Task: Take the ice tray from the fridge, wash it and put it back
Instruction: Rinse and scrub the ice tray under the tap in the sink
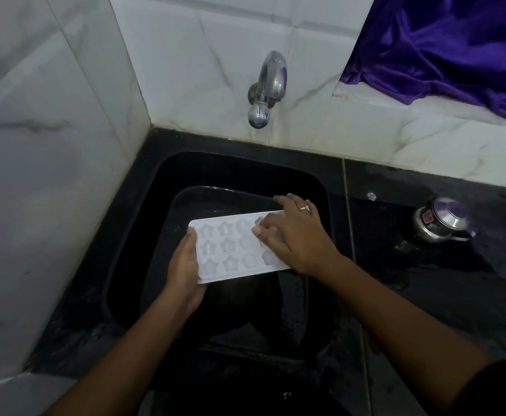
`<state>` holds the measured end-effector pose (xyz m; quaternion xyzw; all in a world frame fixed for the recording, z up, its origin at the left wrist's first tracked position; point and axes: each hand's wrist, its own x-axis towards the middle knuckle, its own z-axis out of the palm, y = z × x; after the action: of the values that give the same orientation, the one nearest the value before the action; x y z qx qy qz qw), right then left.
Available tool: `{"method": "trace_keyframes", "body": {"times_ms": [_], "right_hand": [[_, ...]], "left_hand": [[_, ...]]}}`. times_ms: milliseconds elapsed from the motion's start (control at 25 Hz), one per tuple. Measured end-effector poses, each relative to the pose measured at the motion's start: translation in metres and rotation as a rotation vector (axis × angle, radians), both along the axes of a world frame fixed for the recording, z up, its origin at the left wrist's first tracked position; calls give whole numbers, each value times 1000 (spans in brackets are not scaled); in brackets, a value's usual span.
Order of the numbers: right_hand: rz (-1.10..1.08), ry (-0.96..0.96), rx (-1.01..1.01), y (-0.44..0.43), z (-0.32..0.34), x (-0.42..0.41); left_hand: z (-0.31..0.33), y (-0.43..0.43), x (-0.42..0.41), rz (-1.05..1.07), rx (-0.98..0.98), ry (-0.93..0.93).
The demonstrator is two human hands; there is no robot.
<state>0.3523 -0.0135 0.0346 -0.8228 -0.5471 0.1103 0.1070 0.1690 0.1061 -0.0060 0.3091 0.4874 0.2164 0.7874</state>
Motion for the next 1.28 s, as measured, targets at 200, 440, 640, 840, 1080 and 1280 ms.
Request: {"method": "trace_keyframes", "body": {"times_ms": [200, 440, 640, 840, 1080, 1280], "right_hand": [[45, -10, 7, 2, -9, 6], [102, -4, 30, 3, -17, 12], [126, -35, 6, 4, -17, 18], [141, -49, -9, 4, -13, 27], [146, -54, -2, 1, -18, 28], [89, -37, 25, 0, -17, 25]], "left_hand": [[-1, -9, 5, 27, -11, -6], [-6, -18, 3, 73, 2, -1], [-3, -22, 9, 90, 6, -16], [-2, -22, 18, 98, -8, -18], [-5, -19, 19, 100, -9, -9], [-6, -19, 19, 88, -9, -3]]}}
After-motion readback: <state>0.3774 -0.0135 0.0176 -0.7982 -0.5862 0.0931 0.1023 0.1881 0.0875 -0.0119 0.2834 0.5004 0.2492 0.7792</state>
